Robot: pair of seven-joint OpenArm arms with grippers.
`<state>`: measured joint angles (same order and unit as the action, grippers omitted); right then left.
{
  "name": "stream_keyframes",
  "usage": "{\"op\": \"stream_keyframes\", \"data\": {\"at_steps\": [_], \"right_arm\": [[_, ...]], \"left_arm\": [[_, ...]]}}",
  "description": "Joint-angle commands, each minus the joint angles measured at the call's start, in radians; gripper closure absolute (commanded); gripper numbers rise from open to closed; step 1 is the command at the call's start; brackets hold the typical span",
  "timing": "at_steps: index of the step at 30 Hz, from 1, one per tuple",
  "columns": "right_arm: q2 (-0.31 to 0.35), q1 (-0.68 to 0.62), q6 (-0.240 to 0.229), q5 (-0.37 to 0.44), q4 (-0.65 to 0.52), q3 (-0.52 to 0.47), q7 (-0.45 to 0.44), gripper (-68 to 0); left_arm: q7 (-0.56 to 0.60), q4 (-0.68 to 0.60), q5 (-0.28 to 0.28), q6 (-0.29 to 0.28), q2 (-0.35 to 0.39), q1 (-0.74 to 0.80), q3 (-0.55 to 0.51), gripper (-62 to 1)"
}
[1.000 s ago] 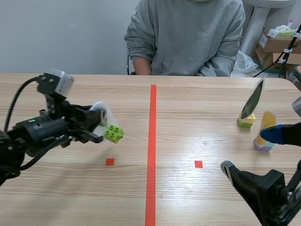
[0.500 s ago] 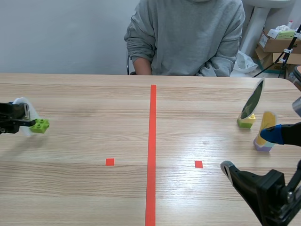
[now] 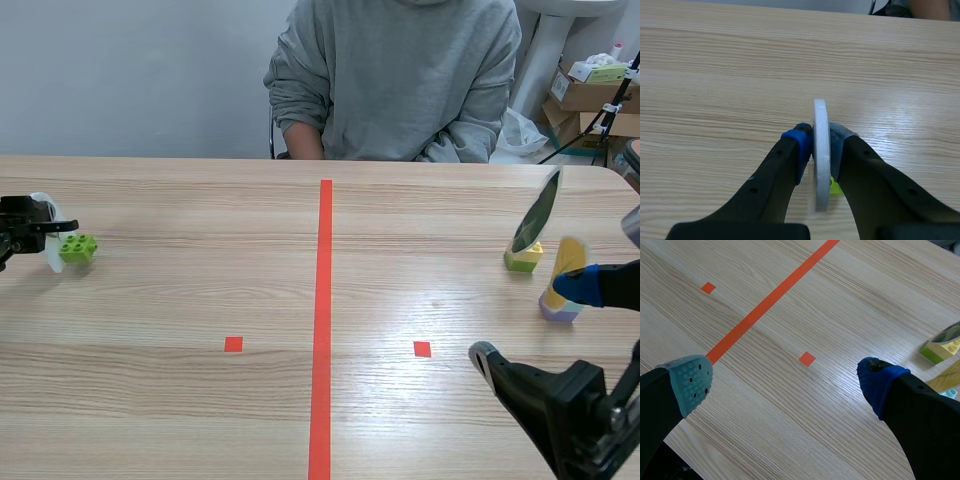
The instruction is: Do the leaf sorting experiment
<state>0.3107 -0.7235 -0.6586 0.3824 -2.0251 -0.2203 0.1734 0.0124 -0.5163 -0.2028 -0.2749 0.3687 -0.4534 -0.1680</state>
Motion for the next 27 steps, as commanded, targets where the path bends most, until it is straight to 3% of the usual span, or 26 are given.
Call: {"op": "stream_keyframes", "data": {"at_steps": [1, 8, 13, 17, 24, 27], "right_arm": [[0.011, 0.011, 0.003, 0.008, 0.002, -0.004, -0.013, -59.0], [0.011, 0.011, 0.003, 0.011, 0.002, -0.004, -0.014, -59.0], [0.011, 0.011, 0.003, 0.011, 0.002, -0.004, -0.014, -59.0], [0.011, 0.011, 0.003, 0.011, 0.002, -0.004, -0.014, -59.0], [0.011, 0.011, 0.003, 0.011, 0.002, -0.004, -0.014, -59.1], [0.011, 0.011, 0.003, 0.011, 0.002, -0.004, -0.014, -59.0]], "left_arm": [[0.021, 0.003, 0.013, 0.003, 0.01, -0.035, 0.0, -5.5], [0.041, 0.092, 0.068, 0.004, 0.009, -0.065, 0.0, -5.5], [0.045, 0.096, 0.074, 0.004, 0.009, -0.065, 0.0, -8.3], [0.051, 0.096, 0.074, 0.004, 0.009, -0.065, 0.0, -23.6], [0.082, 0.094, 0.073, -0.018, 0.018, -0.055, 0.0, -57.5], [0.092, 0.074, 0.065, -0.109, 0.034, -0.03, 0.0, -61.8]]}}
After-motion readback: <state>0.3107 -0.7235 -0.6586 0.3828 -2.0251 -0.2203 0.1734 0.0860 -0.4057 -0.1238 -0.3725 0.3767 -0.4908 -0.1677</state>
